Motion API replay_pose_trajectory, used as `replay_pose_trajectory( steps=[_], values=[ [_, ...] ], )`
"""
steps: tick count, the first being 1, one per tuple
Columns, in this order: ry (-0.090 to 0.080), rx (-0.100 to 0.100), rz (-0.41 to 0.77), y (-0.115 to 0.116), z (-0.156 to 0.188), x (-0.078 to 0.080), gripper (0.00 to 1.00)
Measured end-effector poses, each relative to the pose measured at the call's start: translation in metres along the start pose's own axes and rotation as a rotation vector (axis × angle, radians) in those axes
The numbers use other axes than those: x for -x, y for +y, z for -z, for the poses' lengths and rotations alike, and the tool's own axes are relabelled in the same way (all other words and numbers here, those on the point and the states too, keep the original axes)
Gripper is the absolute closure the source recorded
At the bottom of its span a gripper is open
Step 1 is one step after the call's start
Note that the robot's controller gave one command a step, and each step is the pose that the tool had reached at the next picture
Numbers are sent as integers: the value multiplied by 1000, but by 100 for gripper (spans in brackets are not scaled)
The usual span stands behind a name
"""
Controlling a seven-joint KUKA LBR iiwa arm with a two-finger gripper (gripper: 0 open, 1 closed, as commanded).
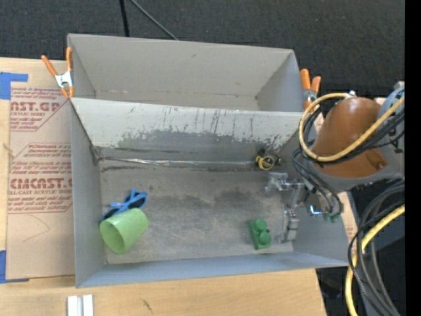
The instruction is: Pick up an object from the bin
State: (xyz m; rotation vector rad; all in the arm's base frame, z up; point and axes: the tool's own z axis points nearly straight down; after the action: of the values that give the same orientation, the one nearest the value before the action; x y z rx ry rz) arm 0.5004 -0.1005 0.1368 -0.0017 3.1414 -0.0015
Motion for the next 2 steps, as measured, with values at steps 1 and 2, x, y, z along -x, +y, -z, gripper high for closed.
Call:
replay_pose_trajectory(
  steps=[1, 2],
  values=[
    [-3, 2, 269, 30, -68, -7, 0],
    [-4, 1, 267, 30, -65, -7, 100]
  ],
)
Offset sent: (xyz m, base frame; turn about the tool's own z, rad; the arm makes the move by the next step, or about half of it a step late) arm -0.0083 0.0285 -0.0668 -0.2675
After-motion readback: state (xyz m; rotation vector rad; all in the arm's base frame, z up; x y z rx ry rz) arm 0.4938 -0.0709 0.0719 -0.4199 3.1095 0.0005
